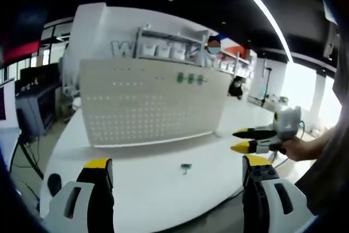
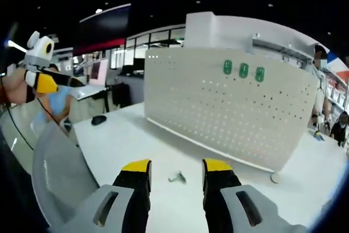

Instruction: Insert the hook assembly into the mounting plate slot until the hook locks in place.

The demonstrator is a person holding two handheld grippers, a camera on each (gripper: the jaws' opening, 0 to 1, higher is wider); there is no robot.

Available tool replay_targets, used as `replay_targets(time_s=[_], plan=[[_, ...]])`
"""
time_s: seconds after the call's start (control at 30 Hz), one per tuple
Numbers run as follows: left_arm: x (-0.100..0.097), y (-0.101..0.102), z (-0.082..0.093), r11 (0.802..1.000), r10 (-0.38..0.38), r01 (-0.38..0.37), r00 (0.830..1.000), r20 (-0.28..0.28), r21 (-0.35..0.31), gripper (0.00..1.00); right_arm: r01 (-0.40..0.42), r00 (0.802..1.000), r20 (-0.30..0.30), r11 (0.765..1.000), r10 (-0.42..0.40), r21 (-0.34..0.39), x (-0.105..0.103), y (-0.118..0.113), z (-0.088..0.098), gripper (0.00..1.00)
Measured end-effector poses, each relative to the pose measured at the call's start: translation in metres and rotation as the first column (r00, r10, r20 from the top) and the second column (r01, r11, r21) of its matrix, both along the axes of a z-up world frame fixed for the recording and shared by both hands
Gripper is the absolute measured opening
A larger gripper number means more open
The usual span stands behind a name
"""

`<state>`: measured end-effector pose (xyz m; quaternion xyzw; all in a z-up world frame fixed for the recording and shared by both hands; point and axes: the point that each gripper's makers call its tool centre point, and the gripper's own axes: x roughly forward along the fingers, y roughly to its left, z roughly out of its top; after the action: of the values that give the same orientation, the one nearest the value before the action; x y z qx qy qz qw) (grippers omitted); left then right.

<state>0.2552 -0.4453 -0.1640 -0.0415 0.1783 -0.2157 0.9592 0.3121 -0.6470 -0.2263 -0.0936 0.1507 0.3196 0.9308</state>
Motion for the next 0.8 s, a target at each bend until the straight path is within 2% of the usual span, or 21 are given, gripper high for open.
replay_targets(time_s=[0.27, 0.5, 0.67, 0.8], plan=[[0.007, 0.009, 0.008, 1.0, -0.029, 0.029, 0.999, 0.013, 0.0, 1.0, 0.042, 0.999, 0.005, 0.999, -0.042, -0.01, -0.004, -0.002, 0.005, 0.37], [0.009, 0.018, 0.01, 0.994, -0.106, 0.106, 0.994, 0.004, 0.008, 1.0, 0.13, 0.991, -0.005, 0.991, -0.13, -0.008, -0.007, 0.004, 0.002, 0.37], [0.009, 0.019, 0.002, 0.981, -0.191, 0.192, 0.981, -0.023, 0.008, 1.0, 0.198, 0.98, -0.01, 0.98, -0.198, -0.006, -0.013, 0.007, 0.001, 0.37], [0.018, 0.022, -0.004, 0.976, -0.219, 0.22, 0.975, -0.029, 0.009, 1.0, 0.236, 0.972, -0.003, 0.972, -0.236, -0.009, -0.018, 0.002, 0.001, 0.37]])
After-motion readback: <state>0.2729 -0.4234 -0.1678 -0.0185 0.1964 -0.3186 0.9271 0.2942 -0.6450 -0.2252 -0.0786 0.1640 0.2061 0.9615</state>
